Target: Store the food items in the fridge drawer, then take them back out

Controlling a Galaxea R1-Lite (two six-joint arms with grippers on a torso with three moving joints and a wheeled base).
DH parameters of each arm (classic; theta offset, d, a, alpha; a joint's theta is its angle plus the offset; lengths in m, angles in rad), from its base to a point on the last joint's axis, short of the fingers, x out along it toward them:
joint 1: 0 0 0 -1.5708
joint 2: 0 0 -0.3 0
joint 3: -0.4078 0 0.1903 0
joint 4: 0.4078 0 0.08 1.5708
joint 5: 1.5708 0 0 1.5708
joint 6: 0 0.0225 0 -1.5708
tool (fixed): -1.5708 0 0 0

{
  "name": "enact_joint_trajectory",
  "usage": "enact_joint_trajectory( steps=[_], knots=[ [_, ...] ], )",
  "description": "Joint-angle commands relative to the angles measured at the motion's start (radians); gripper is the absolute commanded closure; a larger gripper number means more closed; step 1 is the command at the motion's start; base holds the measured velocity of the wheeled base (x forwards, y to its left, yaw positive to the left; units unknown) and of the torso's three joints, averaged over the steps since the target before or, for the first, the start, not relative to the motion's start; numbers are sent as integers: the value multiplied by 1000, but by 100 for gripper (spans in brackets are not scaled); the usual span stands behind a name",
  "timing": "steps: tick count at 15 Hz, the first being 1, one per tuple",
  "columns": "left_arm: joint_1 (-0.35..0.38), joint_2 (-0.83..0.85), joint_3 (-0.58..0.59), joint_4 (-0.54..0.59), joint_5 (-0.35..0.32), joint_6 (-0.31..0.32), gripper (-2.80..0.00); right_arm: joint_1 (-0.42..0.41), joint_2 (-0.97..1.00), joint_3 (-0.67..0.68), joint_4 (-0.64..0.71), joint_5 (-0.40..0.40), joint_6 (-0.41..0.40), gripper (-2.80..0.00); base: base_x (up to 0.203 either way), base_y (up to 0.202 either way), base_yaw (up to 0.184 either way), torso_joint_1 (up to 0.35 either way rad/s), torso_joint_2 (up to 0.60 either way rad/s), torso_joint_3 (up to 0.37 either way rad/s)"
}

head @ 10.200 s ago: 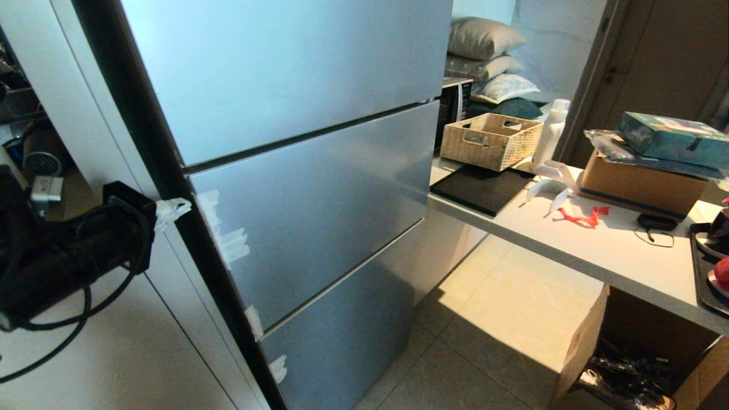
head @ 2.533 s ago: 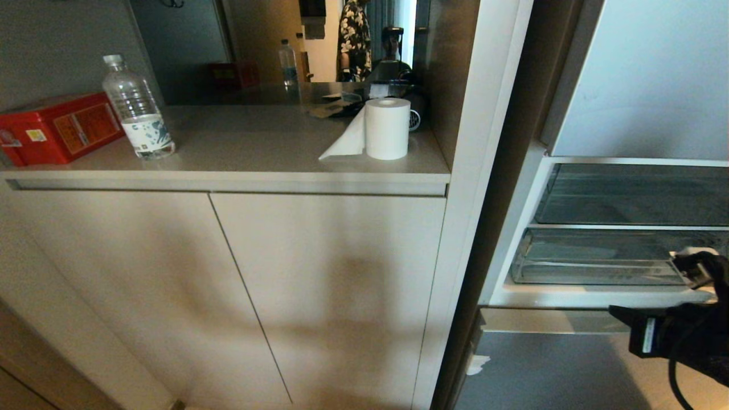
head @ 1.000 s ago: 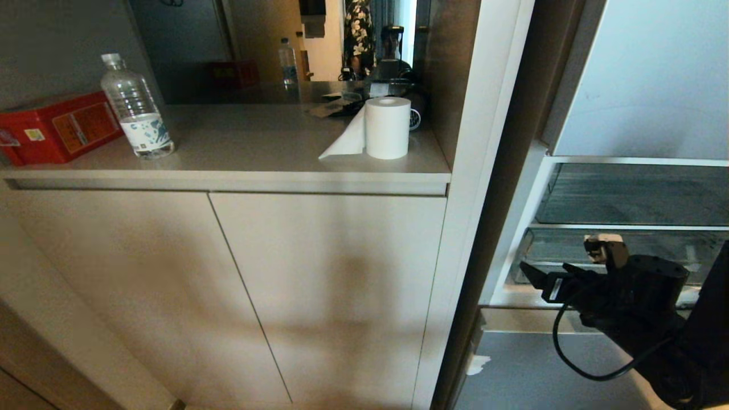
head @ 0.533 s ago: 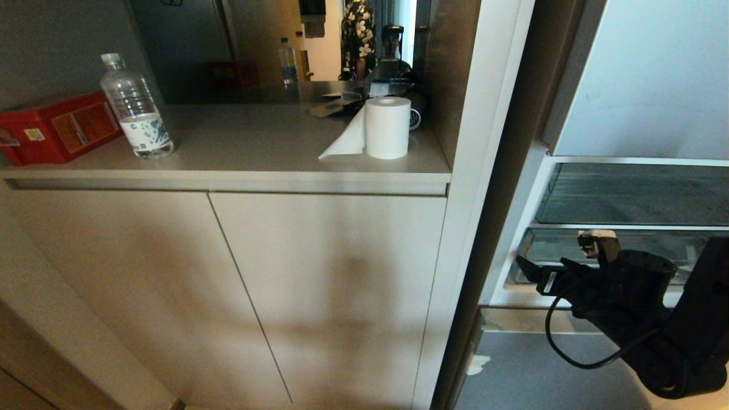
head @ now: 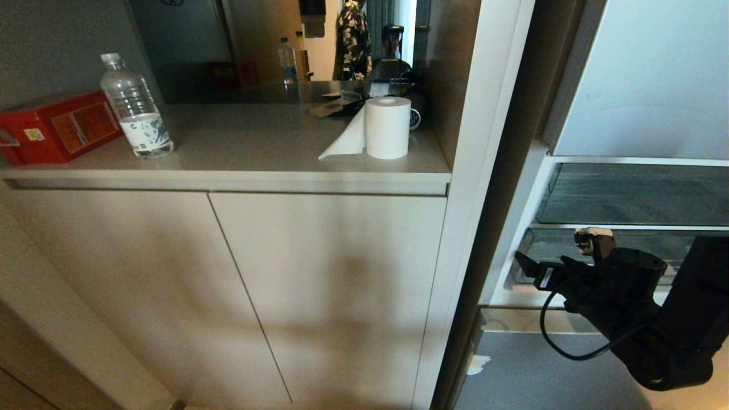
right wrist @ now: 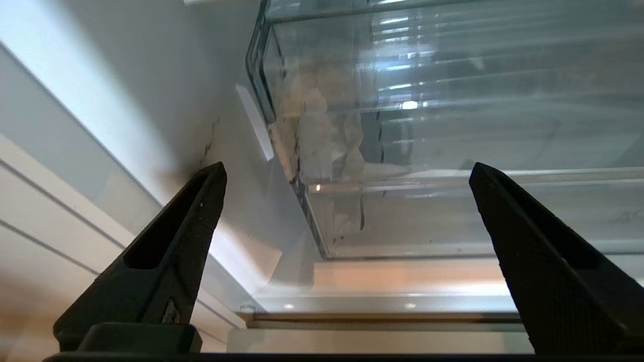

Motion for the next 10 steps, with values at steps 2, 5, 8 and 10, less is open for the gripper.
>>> enact_joint_trajectory(
  steps=[2, 5, 8, 10],
  knots=[
    [0, 0, 2, 0, 0, 0, 0, 1, 2, -12, -9, -1, 0, -280, 0, 0, 0, 0, 0, 0],
    [0, 0, 2, 0, 0, 0, 0, 2, 13, -25, -9, -2, 0, 0, 0, 0, 0, 0, 0, 0],
    [0, 0, 2, 0, 0, 0, 0, 7, 13, -38, -9, 1, -1, 0, 0, 0, 0, 0, 0, 0],
    [0, 0, 2, 0, 0, 0, 0, 21, 13, -48, -9, 0, 0, 0, 0, 0, 0, 0, 0, 0]
  ],
)
